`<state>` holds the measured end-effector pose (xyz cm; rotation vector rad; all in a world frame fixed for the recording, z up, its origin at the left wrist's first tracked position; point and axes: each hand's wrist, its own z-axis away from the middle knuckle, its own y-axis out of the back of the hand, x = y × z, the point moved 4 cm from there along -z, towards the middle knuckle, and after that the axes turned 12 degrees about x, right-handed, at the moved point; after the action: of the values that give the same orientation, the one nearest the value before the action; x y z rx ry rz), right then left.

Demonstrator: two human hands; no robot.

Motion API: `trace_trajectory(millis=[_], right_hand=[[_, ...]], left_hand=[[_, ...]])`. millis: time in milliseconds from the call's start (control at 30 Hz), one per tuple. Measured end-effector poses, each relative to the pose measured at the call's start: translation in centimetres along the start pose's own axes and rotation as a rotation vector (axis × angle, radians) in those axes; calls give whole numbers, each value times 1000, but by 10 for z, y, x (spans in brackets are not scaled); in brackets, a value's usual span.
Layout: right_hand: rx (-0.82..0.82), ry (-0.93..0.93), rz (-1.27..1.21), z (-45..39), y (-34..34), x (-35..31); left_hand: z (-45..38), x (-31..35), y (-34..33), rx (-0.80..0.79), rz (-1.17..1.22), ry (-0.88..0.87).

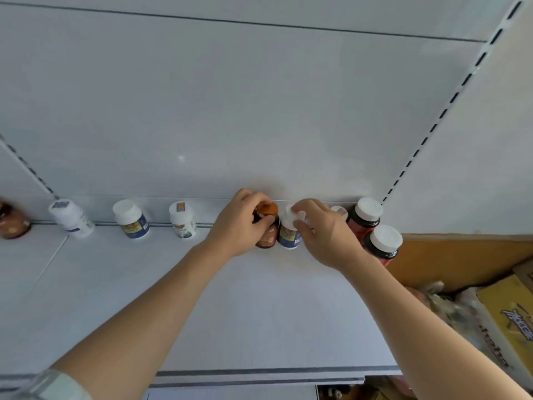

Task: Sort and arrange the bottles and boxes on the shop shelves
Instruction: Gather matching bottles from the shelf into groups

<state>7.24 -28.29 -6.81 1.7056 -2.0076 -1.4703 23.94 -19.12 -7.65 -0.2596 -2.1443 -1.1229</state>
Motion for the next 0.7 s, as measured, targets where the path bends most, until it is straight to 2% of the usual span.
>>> trace_trajectory(millis=[233, 700], right_hand=[[1, -29, -150, -3, -5, -54], [-56, -32, -192, 27, -94, -212]], left_hand=[[22, -11, 61, 37, 165, 125], [119, -103, 202, 75, 161, 248]])
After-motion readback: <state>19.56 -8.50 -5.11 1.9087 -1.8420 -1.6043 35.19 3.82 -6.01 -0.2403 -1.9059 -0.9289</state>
